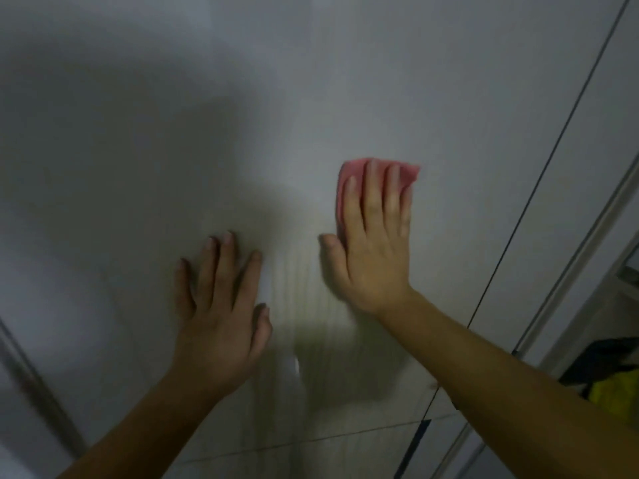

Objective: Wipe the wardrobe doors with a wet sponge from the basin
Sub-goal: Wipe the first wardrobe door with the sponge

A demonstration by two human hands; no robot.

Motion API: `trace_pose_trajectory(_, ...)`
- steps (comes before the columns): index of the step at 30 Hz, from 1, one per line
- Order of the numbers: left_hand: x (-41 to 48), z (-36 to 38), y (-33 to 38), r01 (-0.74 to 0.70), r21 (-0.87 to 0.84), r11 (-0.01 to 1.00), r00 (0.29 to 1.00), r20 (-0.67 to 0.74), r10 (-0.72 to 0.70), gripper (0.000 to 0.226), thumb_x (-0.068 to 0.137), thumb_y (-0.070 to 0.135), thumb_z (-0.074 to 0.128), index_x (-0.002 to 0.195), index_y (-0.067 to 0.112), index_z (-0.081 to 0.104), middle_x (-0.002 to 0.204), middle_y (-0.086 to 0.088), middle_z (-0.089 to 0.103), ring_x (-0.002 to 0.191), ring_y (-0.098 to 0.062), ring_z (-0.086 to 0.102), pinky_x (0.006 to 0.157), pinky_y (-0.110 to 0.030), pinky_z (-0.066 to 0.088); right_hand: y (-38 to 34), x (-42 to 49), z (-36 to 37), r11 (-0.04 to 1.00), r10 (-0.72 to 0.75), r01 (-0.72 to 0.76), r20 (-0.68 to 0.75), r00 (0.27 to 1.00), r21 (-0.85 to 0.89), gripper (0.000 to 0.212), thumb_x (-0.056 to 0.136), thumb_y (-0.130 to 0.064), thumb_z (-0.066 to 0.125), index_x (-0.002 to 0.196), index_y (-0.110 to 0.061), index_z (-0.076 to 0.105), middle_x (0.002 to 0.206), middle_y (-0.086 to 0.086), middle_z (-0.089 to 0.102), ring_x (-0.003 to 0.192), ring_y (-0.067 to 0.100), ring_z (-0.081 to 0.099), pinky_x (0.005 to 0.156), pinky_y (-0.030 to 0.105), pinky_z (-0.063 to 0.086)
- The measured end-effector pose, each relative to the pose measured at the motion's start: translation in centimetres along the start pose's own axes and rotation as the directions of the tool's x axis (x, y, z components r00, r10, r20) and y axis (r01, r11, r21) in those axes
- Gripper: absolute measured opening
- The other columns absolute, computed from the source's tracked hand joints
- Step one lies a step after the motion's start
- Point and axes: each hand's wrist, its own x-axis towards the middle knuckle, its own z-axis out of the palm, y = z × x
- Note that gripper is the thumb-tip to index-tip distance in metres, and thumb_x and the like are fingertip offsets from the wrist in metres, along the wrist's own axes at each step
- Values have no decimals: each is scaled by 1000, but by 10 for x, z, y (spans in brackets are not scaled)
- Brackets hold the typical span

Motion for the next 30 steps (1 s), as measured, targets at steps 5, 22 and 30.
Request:
trace_pose_trajectory(5,-7,-2,-10,-24,-43,999,1000,6,25,73,87,34,52,152,4,39,165,-27,17,155,-43,12,121,-67,10,6,-106,20,932,-297,338,262,918,-129,88,101,-49,52,163,-13,2,171,12,-9,157,35,-2,127,53,-1)
trace_pose_trajectory(22,-38,-18,-84,140,24,990,990,-23,-140,72,89,35,51,154,9,34,165,-27,19,153,-46,16,117,-72,14,-66,25,18,923,-373,379,82,924,-75,68,103,-41,49,159,-9,25,166,16,16,155,37,10,126,55,9)
trace_pose_trajectory(30,-58,-22,-116,219,-25,975,974,-50,-220,74,91,30,55,156,6,30,166,-28,14,155,-44,11,120,-67,16,-90,-21,41,711,-679,703,231,697,-30,67,99,-40,59,157,-14,38,165,8,29,154,29,25,126,47,18)
